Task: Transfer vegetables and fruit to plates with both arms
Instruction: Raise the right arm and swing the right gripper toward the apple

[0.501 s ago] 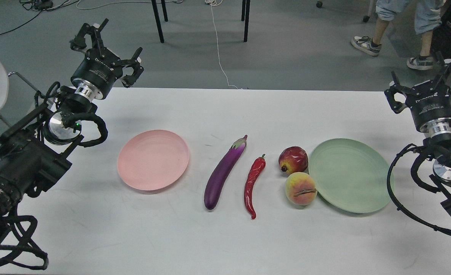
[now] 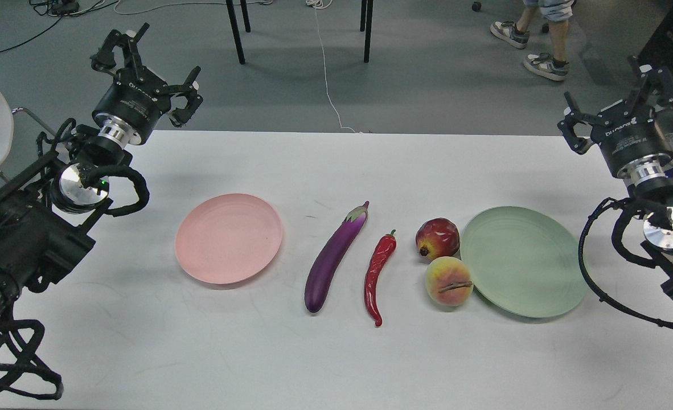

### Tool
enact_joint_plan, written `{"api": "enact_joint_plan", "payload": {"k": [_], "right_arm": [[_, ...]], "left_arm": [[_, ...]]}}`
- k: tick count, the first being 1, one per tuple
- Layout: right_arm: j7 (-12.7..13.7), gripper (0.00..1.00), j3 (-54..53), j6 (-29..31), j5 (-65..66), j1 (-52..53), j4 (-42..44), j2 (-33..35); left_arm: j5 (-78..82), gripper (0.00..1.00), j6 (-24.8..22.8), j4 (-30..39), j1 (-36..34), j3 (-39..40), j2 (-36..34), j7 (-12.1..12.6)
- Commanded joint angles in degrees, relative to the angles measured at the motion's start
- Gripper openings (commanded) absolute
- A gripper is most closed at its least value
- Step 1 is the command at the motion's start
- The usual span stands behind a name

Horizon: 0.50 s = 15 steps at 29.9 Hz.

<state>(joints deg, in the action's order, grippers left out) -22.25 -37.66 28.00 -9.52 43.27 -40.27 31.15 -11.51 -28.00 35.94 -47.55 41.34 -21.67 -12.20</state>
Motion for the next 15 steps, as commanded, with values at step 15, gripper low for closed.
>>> {"api": "enact_joint_plan", "payload": {"k": [15], "right_arm": [[0.0, 0.98, 63.9, 0.0, 24.2, 45.0, -9.6, -1.4]], "left_arm": [[0.2, 0.98, 0.0, 0.4, 0.4, -0.2, -4.4, 0.2]]}}
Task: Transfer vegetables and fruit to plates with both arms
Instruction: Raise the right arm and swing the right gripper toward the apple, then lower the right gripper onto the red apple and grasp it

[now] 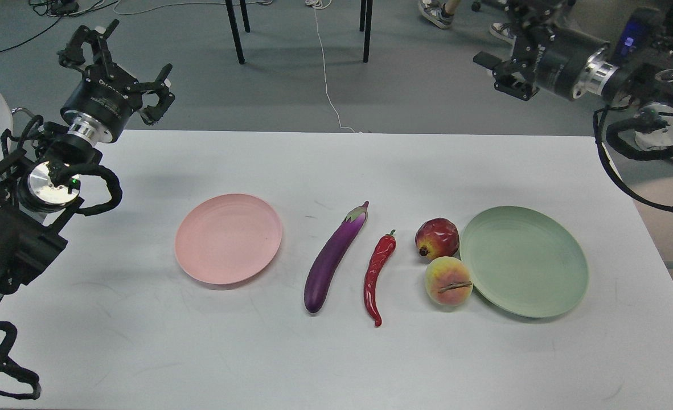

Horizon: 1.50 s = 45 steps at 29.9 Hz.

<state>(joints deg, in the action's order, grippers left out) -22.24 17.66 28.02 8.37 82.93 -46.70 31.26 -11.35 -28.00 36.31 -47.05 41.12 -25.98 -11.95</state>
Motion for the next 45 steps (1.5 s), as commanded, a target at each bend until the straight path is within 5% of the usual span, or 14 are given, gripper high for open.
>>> {"api": "enact_joint_plan", "payload": {"k": [1, 16, 28, 45], "right_arm": [[0.0, 0.97, 11.5, 0.0, 8.0, 6.6, -4.1, -2.4], [-0.5, 0.94, 41.7, -7.6, 27.4, 10.9, -3.8, -22.8], [-0.5, 0.91, 43.7, -7.7, 27.6, 6.4, -0.5, -25.9], [-1.1, 0.66, 44.8, -7.6, 31.3, 5.2, -1.1, -26.0]], "left_arm": [[0.0, 0.98, 0.0, 0.0, -0.1, 0.0, -0.1, 0.0], [0.0, 0.98, 0.0, 0.1, 0.0, 0.0, -1.6, -0.2], [0.4, 0.98, 0.0, 0.1, -0.1, -0.8, -2.2, 0.0], [0.4, 0.98, 0.0, 0.1, -0.1, -0.8, -2.1, 0.1]]}}
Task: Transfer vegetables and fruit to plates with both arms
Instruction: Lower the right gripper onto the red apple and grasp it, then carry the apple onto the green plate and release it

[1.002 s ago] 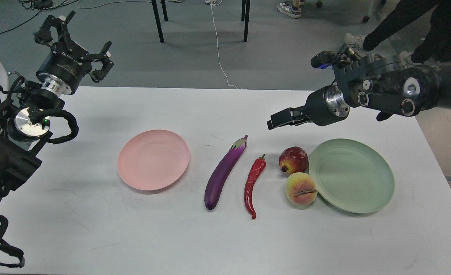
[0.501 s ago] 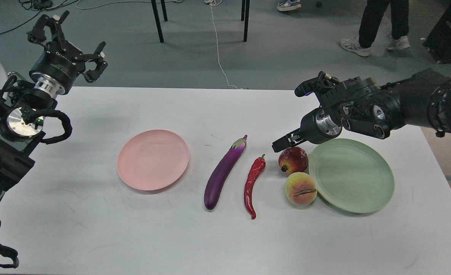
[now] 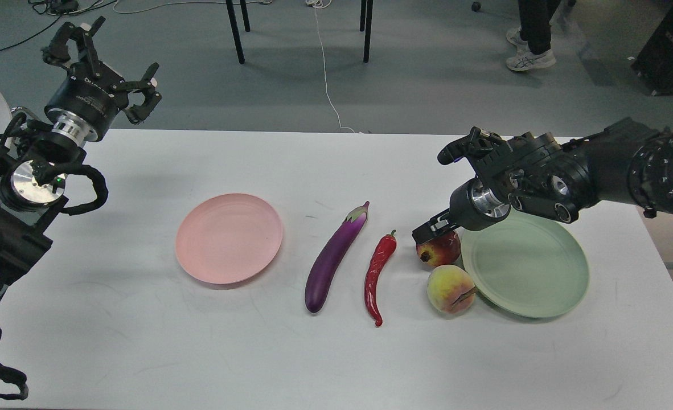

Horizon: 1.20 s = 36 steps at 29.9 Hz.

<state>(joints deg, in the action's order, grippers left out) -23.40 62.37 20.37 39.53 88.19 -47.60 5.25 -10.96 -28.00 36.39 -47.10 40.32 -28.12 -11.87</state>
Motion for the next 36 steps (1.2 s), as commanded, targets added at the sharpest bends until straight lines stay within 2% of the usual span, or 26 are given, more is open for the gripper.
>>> {"api": "enact_joint_plan", "payload": {"k": [1, 8, 10, 13, 18, 23, 26, 33, 35, 36], "right_arm": [[0.0, 0.65, 0.1, 0.0, 0.1, 0.0, -0.4, 0.0], [-0.2, 0.43, -0.3, 0.3, -0.8, 1.8, -0.5, 0.5], [-1.0, 0.43, -1.1, 0.4, -0.9, 3.6, -1.1, 1.3], [-3.9, 0.44, -3.0, 0.7, -0.9, 6.1, -2.9, 4.7], [-4.1, 0.44, -3.6, 0.7, -0.8, 8.0, -4.6, 11.7], [-3.7, 0.45, -2.4, 0.6, 2.0, 7.6, -8.6, 19.6], [-3.7, 0.53, -2.7, 0.1, 3.3, 6.1, -9.3, 23.0], [-3.9, 0.56, -3.3, -0.2, 3.3, -0.8, -7.2, 24.1], [-3.9, 0.61, -4.1, -0.2, 3.3, -1.2, -7.1, 24.2], [-3.8, 0.67, -4.4, -0.2, 3.3, -1.3, -7.1, 24.4]], "left_arm": [[0.0, 0.98, 0.0, 0.0, 0.0, 0.0, 0.0, 0.0], [0.0, 0.98, 0.0, 0.0, -0.1, 0.0, -0.4, 0.1], [0.0, 0.98, 0.0, 0.0, -0.2, 0.0, -0.5, 0.2], [0.0, 0.98, 0.0, 0.0, -0.4, 0.0, -0.5, 0.3], [0.0, 0.98, 0.0, 0.1, -0.5, 0.0, -1.1, 0.4], [0.1, 0.98, 0.0, 0.1, -0.5, 0.0, -1.1, 0.4], [0.1, 0.98, 0.0, 0.1, -0.5, 0.0, -1.1, 0.4], [0.1, 0.98, 0.0, 0.2, -0.8, 0.0, -1.1, 0.4], [0.1, 0.98, 0.0, 0.2, -0.9, 0.0, -1.1, 0.4], [0.1, 0.98, 0.0, 0.2, -0.8, -0.1, -1.2, 0.4]]}}
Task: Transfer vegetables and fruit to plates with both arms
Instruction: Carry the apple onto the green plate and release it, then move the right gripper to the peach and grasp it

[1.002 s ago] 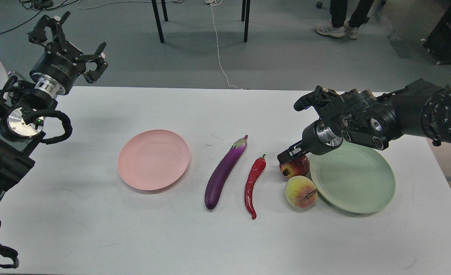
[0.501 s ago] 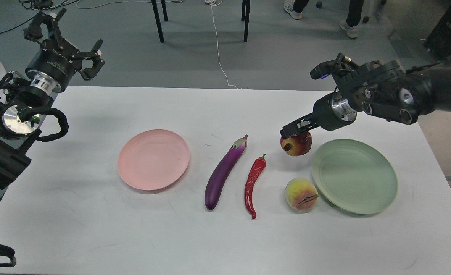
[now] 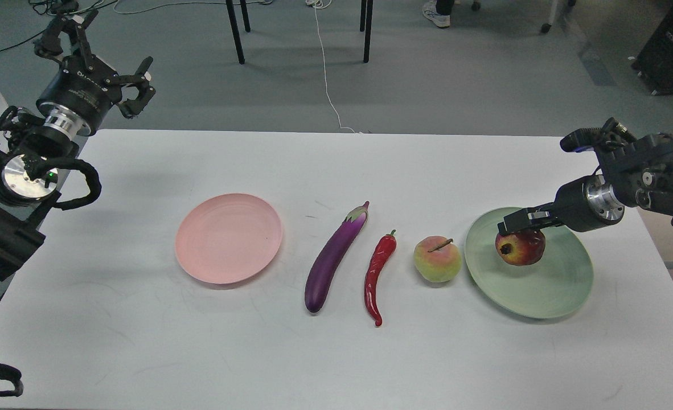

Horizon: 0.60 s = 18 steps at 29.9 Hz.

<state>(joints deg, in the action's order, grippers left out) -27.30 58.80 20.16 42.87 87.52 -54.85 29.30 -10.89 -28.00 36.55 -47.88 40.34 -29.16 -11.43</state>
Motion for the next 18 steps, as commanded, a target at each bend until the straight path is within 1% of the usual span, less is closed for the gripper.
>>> {"api": "enact_joint_plan", "payload": {"k": [1, 4, 9, 15, 18], "right_arm": [[0.1, 0.76, -1.1, 0.0, -0.2, -0.5, 0.3, 0.5], [0.4, 0.96, -2.0, -0.2, -0.4, -0.6, 0.5, 0.4], [0.4, 0.96, -2.7, -0.1, -0.9, -0.5, 1.1, 0.1], [0.4, 0.96, -10.5, 0.0, -2.4, 0.4, -0.2, -0.3], [0.4, 0.96, -11.3, 0.2, -4.5, 1.3, -0.3, -2.4]], "left_arm": [[0.0, 0.98, 0.0, 0.0, 0.0, -0.1, -0.2, 0.0], [0.0, 0.98, 0.0, 0.0, 0.0, -0.1, -0.3, 0.0], [0.0, 0.98, 0.0, 0.0, -0.1, 0.0, -0.2, 0.0], [0.0, 0.98, 0.0, 0.0, -0.1, -0.1, -0.3, 0.0], [0.0, 0.98, 0.0, 0.0, -0.1, -0.1, -0.3, 0.0]]}}
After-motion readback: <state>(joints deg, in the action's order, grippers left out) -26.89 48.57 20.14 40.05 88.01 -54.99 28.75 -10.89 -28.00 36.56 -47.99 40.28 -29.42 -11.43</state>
